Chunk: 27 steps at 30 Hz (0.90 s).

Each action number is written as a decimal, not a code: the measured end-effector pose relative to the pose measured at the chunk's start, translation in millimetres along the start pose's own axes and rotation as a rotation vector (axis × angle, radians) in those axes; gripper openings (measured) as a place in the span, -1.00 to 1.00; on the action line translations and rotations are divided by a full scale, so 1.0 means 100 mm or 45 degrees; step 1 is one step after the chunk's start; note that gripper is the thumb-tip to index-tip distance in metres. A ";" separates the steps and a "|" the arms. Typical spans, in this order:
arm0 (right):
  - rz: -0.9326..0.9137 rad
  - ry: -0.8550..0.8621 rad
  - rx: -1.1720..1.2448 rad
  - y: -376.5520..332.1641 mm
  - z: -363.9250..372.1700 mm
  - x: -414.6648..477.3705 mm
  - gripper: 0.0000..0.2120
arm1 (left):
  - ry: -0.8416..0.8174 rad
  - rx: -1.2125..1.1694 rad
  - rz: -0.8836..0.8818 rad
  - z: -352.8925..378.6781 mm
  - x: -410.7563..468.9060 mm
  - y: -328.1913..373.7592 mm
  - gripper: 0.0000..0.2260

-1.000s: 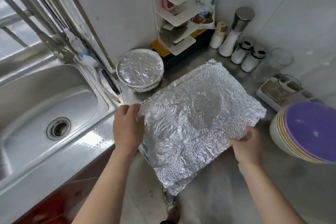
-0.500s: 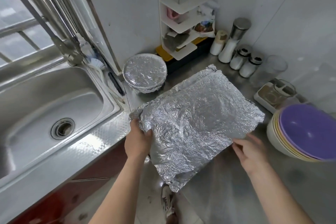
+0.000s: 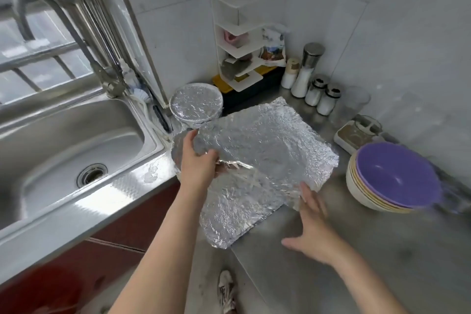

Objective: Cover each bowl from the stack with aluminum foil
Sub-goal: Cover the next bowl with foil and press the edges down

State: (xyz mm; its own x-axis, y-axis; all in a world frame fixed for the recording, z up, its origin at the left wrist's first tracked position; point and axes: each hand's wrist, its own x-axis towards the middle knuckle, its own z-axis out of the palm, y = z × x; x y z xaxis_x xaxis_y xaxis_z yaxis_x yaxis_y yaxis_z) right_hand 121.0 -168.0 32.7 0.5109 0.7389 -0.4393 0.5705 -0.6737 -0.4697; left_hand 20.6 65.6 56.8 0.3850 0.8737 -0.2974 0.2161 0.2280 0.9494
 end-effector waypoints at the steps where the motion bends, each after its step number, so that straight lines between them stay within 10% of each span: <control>1: -0.081 0.037 0.034 0.01 0.06 -0.02 0.01 | 0.005 -0.025 -0.005 0.03 -0.04 0.02 -0.47; 7: -0.148 0.624 0.578 -0.03 0.02 -0.02 -0.82 | 0.027 -0.035 0.063 0.04 -0.28 0.01 -0.50; 12: -0.143 0.618 0.467 -0.08 -0.20 0.08 -0.74 | 0.539 0.505 0.087 -0.30 -0.28 -0.41 -0.59; 17: -0.003 0.516 0.640 0.03 -0.23 0.35 -0.65 | 0.276 0.416 -0.267 -0.35 -0.25 -0.83 -0.29; 27: -0.072 0.548 1.317 -0.09 -0.86 0.52 -0.85 | 0.379 0.334 -0.045 -0.33 0.24 -0.47 -0.18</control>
State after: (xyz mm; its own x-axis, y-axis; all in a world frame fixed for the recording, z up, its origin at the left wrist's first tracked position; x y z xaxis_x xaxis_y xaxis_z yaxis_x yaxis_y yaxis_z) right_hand 197.8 -122.9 79.4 0.7952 0.5758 -0.1900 -0.1062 -0.1762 -0.9786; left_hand -10.1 90.3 8.4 0.1049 0.9623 -0.2509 0.4615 0.1764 0.8694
